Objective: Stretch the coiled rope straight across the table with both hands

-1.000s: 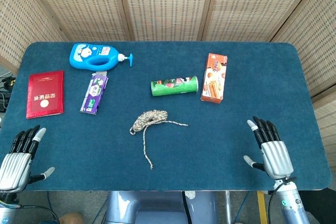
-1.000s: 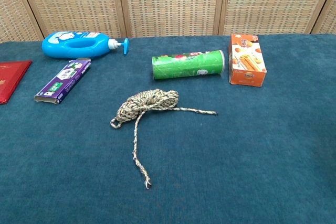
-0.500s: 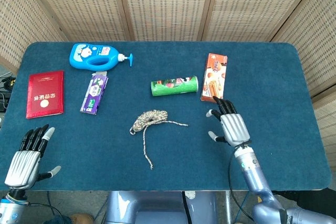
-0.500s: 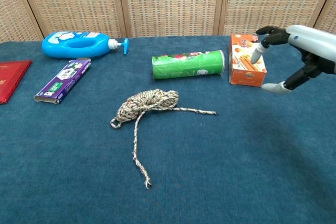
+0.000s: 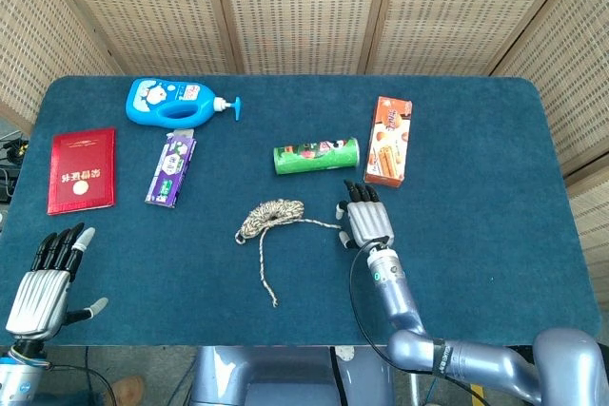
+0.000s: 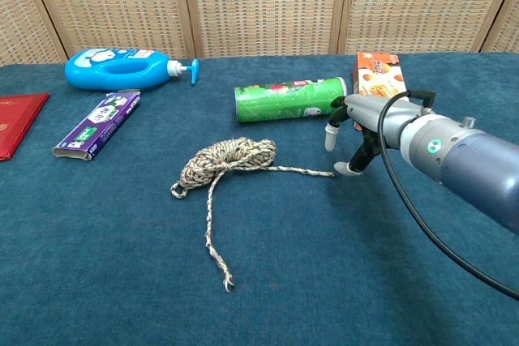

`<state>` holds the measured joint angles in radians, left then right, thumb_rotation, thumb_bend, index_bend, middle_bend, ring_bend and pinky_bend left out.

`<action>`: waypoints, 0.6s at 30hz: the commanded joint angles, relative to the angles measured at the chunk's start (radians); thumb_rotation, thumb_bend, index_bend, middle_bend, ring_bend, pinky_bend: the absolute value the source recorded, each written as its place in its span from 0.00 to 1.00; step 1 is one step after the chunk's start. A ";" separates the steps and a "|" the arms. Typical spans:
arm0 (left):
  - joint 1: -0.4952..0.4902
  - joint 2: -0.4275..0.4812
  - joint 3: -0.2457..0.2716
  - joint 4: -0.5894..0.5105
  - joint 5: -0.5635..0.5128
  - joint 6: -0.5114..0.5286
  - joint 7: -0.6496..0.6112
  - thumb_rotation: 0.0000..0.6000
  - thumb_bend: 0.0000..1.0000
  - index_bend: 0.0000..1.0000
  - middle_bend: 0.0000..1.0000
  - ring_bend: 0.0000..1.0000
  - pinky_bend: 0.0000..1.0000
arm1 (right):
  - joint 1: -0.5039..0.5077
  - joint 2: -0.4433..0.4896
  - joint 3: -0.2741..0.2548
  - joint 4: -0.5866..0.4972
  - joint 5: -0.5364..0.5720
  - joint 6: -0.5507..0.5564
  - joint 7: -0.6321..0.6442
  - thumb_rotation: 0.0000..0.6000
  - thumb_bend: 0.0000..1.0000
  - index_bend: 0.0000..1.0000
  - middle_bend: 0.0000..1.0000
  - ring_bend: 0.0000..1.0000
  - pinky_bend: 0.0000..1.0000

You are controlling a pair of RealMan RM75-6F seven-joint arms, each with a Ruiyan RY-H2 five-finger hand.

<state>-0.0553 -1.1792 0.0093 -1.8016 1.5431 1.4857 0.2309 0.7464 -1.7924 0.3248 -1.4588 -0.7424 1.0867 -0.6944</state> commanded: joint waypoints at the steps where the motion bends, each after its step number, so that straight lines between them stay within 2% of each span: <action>1: -0.001 0.000 -0.001 -0.001 -0.003 -0.002 0.002 1.00 0.00 0.00 0.00 0.00 0.00 | 0.020 -0.025 0.006 0.035 0.025 0.002 -0.014 1.00 0.33 0.43 0.00 0.00 0.00; 10: -0.006 -0.007 -0.007 -0.002 -0.025 -0.013 0.020 1.00 0.00 0.00 0.00 0.00 0.00 | 0.053 -0.083 0.006 0.131 0.060 -0.008 -0.011 1.00 0.33 0.45 0.00 0.00 0.00; 18: -0.010 -0.012 -0.013 -0.001 -0.045 -0.022 0.031 1.00 0.00 0.00 0.00 0.00 0.00 | 0.084 -0.123 0.012 0.172 0.072 -0.016 -0.017 1.00 0.34 0.46 0.00 0.00 0.00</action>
<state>-0.0651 -1.1904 -0.0032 -1.8027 1.4994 1.4647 0.2616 0.8275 -1.9131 0.3360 -1.2886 -0.6702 1.0718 -0.7100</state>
